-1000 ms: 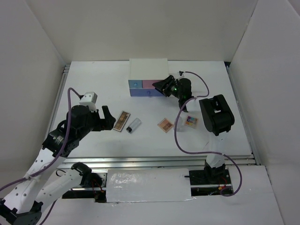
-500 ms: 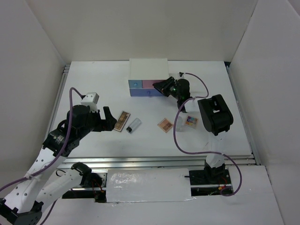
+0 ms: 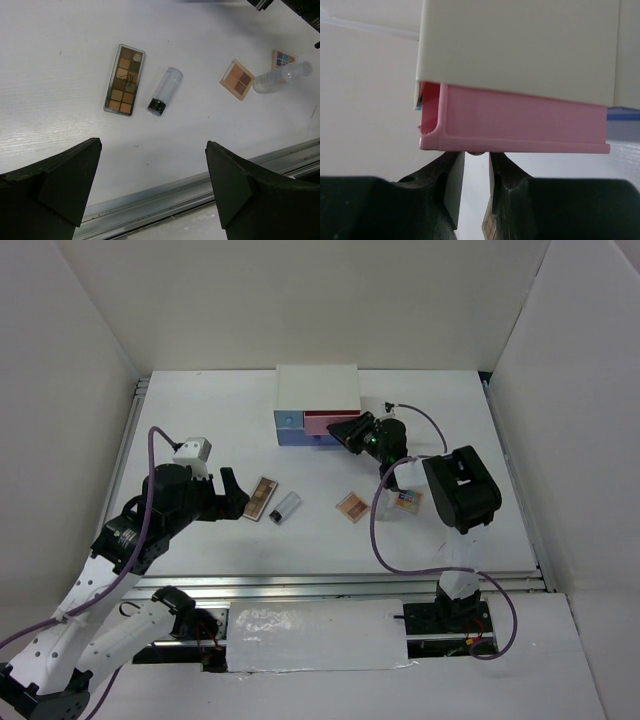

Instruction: Organize the makeup

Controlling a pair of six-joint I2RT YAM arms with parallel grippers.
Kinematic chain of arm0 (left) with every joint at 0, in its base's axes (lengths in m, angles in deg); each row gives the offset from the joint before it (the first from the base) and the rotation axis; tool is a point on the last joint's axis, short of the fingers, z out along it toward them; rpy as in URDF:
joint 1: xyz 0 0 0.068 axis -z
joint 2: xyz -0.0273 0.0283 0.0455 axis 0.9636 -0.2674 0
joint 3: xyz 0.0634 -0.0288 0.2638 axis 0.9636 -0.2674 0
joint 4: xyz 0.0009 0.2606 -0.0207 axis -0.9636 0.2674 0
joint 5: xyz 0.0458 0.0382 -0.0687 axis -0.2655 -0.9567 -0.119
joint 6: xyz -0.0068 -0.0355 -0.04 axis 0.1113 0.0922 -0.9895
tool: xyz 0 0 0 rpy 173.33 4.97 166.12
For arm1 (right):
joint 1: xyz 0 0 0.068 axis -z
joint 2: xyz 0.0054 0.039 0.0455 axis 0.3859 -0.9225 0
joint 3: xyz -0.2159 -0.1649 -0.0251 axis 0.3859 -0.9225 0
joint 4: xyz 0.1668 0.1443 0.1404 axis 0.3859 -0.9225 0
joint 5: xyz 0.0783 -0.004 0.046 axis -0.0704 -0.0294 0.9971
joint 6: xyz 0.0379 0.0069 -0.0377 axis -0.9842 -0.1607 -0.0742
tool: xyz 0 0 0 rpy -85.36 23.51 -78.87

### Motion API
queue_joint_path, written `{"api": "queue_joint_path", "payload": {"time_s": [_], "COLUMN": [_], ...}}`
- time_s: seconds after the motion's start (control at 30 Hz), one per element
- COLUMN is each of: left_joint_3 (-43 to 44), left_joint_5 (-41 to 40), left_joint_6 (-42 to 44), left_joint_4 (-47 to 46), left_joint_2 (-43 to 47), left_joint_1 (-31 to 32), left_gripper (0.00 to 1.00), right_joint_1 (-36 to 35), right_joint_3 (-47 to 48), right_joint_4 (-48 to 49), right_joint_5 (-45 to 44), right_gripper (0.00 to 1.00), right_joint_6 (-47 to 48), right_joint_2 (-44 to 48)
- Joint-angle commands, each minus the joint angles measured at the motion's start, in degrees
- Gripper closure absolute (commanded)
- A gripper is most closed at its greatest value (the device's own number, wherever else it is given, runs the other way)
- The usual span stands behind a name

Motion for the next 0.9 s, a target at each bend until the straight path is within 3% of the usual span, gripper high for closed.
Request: {"api": "queue_joint_path", "payload": {"time_s": [0.0,0.87], "left_joint_3": [-0.3,-0.5], "left_joint_5": [0.5,-0.6], "left_joint_6": [1.1,0.4], "left_joint_4": [-1.9,-1.6], "left_joint_2": [0.7,1.4], "left_joint_1": [-0.2,-0.2], "left_gripper": [0.0,0.01], "right_joint_1": [-0.7,-3.3], "right_joint_3": [-2.2,-17.4], "right_joint_4": [5.0,12.3], "right_joint_5": [-0.2,0.9], "right_gripper": [0.77,0.74], "right_joint_6": [-0.4,-2.8], "right_joint_2": [3.4,12.6]}}
